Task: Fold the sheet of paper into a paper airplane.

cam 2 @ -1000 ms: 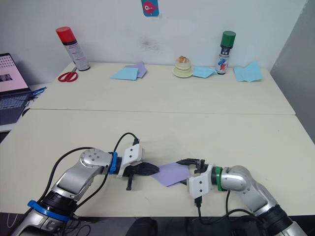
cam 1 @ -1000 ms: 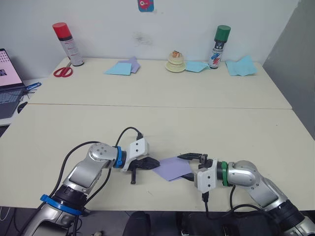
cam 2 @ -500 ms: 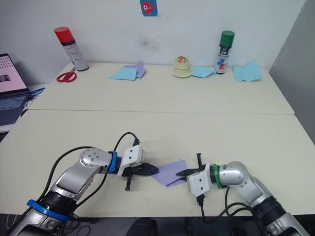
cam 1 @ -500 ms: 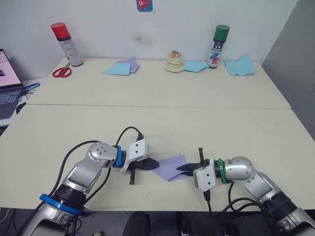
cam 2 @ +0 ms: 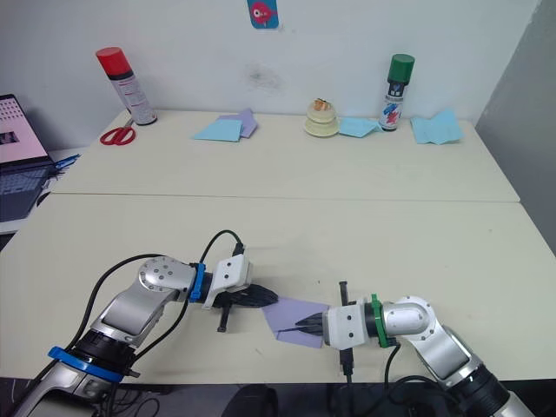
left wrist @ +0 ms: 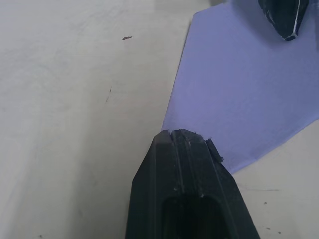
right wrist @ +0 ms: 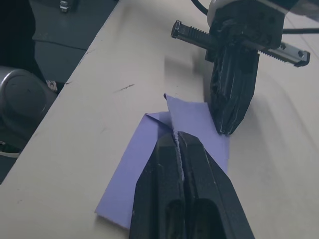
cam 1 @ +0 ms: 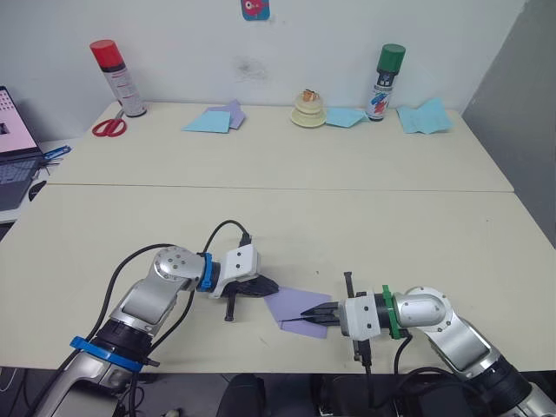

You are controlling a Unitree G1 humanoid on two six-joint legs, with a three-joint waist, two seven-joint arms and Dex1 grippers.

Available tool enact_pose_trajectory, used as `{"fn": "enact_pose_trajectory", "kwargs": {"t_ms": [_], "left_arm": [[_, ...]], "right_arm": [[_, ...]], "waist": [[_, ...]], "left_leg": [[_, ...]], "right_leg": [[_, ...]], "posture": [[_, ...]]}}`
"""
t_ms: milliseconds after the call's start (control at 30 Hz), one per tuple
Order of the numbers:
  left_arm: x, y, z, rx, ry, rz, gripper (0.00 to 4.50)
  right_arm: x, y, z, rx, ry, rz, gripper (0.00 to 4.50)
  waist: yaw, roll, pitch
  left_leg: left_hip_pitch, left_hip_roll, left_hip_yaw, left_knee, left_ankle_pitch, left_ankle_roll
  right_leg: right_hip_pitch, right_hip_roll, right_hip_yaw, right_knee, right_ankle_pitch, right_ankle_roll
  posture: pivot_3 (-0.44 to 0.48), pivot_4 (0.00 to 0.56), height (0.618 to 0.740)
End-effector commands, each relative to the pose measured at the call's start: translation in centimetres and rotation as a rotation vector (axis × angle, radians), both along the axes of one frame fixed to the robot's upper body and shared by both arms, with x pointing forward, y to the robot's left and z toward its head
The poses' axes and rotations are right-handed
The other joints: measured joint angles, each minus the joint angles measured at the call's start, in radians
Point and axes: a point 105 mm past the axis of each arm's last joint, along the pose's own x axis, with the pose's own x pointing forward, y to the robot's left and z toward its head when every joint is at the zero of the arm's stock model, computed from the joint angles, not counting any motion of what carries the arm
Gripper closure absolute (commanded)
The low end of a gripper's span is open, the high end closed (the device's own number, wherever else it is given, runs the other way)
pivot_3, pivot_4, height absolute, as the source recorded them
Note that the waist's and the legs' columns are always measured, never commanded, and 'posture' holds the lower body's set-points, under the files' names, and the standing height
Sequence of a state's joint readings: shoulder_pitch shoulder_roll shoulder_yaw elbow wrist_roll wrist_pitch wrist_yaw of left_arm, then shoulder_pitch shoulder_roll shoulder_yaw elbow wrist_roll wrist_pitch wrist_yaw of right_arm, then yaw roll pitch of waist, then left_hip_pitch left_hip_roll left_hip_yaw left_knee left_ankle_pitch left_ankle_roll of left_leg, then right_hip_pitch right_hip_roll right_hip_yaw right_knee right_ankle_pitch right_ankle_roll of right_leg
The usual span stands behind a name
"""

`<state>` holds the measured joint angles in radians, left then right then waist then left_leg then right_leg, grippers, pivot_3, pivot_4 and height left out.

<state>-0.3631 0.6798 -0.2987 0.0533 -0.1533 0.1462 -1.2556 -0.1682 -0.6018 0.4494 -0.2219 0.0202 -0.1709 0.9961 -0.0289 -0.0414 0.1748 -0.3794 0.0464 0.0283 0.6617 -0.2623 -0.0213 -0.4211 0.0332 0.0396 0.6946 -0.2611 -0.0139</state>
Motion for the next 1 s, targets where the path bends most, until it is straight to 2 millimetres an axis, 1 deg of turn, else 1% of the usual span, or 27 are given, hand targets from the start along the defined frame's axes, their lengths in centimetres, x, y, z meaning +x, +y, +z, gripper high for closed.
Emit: {"fn": "enact_pose_trajectory", "kwargs": {"t_ms": [33,200,400,533,633,733,1000], "left_arm": [[-0.7,0.8,-1.1,0.04,0.044,-0.004,4.5],[-1.3,0.8,-1.6,0.045,0.065,-0.024,4.5],[-1.0,1.1,-2.5,0.065,0.071,-0.016,4.5],[-0.9,1.1,-2.7,0.07,0.073,-0.019,4.5],[-0.8,1.1,-2.8,0.067,0.076,-0.016,4.5],[-0.8,1.1,-2.8,0.062,0.081,-0.009,4.5],[-0.7,1.1,-2.7,0.053,0.088,0.001,4.5]], "right_arm": [[0.2,0.0,0.6,0.016,-0.043,-0.014,4.44],[0.0,0.0,0.1,0.004,-0.083,-0.005,4.44],[-0.2,0.1,-0.2,0.003,-0.091,-0.005,4.44],[0.0,0.2,0.1,0.022,-0.103,-0.016,4.44],[0.1,0.4,0.0,0.017,-0.13,-0.011,3.88],[0.0,0.5,-0.4,0.0,-0.168,0.005,2.86],[0.6,1.0,-0.4,0.023,-0.311,0.026,2.86]], "waist": [[0.0,0.0,0.0],[-0.001,0.0,0.0],[-0.001,0.0,0.0],[-0.001,0.0,0.0],[-0.001,0.0,0.0],[-0.001,0.001,-0.001],[-0.001,0.001,-0.001]], "left_leg": [[0.0,0.0,0.0,0.0,0.0,0.0],[0.0,0.0,0.0,0.0,0.0,0.0],[0.001,0.0,0.001,0.0,0.0,0.0],[0.001,0.0,0.001,0.0,0.0,0.0],[0.001,0.0,0.001,0.0,0.0,0.0],[0.001,0.0,0.001,0.0,0.0,0.0],[0.002,0.0,0.001,0.0,0.0,0.0]], "right_leg": [[0.0,0.0,0.0,0.0,0.0,0.0],[0.0,0.0,0.0,0.0,0.0,0.0],[0.0,0.0,0.0,0.0,0.0,0.0],[0.001,0.0,0.0,0.0,0.0,0.0],[0.001,0.0,0.0,0.0,0.0,0.0],[0.001,0.0,0.0,0.0,0.0,0.0],[0.001,0.0,0.0,0.0,0.0,0.0]], "posture": [[0.0,0.15,0.725],[0.0,0.15,0.725],[0.0,0.15,0.725],[0.0,0.15,0.725],[0.0,0.15,0.725],[0.0,0.15,0.725],[0.0,0.15,0.725]]}}
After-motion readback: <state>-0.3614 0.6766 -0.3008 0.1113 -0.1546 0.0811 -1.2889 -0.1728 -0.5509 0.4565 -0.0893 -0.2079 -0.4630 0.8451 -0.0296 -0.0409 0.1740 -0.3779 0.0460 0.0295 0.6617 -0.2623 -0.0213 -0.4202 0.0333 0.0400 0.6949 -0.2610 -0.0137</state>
